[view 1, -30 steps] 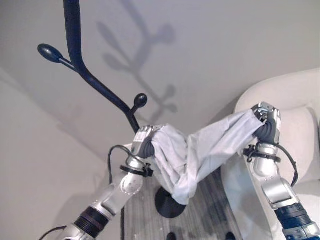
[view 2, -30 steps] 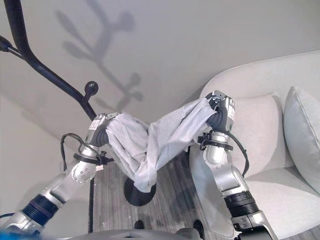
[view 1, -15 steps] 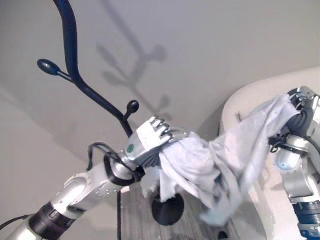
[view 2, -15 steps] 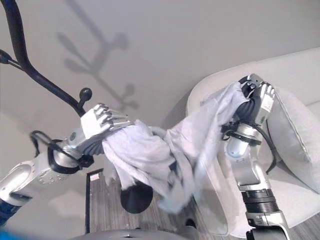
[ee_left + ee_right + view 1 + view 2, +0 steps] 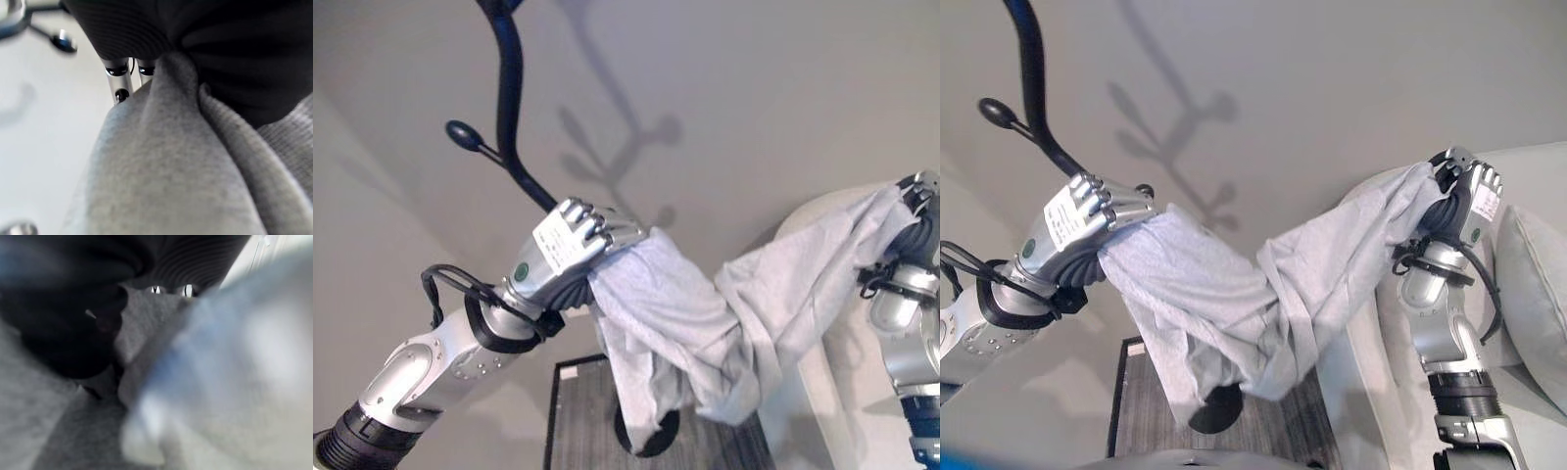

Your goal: Hang the clothes on the sofa on the clothes rack.

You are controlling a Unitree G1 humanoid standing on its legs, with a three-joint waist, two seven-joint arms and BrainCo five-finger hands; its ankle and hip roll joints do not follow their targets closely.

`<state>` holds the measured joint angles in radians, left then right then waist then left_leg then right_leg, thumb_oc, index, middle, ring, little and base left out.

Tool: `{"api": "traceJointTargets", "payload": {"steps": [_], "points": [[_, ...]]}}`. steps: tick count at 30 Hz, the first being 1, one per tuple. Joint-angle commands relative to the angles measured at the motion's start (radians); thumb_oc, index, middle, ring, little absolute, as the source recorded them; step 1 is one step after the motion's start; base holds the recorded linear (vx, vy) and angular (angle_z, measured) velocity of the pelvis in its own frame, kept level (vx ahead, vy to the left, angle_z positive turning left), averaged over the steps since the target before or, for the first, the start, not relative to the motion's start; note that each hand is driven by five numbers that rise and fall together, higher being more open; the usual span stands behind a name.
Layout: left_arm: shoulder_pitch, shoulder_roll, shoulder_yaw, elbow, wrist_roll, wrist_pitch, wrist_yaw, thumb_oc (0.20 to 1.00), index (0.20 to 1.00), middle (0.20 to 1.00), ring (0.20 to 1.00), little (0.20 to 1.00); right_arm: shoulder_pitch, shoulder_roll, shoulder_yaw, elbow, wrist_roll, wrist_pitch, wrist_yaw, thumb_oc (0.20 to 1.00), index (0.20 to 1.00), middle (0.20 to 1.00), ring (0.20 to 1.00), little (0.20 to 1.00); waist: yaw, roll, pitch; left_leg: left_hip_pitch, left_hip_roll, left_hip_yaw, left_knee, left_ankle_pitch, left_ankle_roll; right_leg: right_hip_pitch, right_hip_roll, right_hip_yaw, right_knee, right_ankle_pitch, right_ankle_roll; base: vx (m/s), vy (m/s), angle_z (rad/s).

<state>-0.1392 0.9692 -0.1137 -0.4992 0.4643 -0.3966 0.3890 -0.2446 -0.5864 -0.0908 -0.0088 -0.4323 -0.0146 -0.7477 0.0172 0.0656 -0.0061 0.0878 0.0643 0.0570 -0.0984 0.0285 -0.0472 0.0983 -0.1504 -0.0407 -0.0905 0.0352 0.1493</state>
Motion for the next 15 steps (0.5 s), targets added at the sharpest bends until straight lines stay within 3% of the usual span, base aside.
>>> {"api": "traceJointTargets", "payload": {"steps": [1,8,15], "points": [[-0.107,-0.018,0.12,0.03,-0.134,0.113,0.107,0.2,0.2,0.2,0.2,0.2,-0.153,-0.079,-0.069,0.004,-0.002,0.028,-0.07,0.2,0.2,0.2,0.2,0.2,0.009,-0.089,-0.028,0.02,-0.041,-0.013,0.011,-0.114,0.034,0.01,-0.022,0.015,0.03,-0.024,0.005,-0.03,-0.024,0.16],[-0.162,-0.081,0.219,0.094,-0.153,0.158,0.169,0.2,0.2,0.2,0.2,0.2,-0.243,-0.131,-0.102,0.018,0.006,0.066,-0.086,0.2,0.2,0.2,0.2,0.2,0.027,-0.082,-0.034,0.019,-0.041,-0.026,0.011,-0.107,0.032,0.022,-0.023,-0.001,0.019,-0.02,0.0,0.01,-0.012,0.09],[-0.211,-0.109,0.26,0.172,-0.146,0.179,0.207,0.2,0.2,0.2,0.2,0.2,-0.337,-0.193,-0.083,0.053,0.044,0.064,-0.071,0.2,0.2,0.2,0.2,0.2,0.037,-0.093,-0.039,0.018,-0.039,-0.036,0.011,-0.106,0.03,0.033,-0.021,-0.011,0.011,-0.022,-0.004,0.02,-0.016,0.06]]}}
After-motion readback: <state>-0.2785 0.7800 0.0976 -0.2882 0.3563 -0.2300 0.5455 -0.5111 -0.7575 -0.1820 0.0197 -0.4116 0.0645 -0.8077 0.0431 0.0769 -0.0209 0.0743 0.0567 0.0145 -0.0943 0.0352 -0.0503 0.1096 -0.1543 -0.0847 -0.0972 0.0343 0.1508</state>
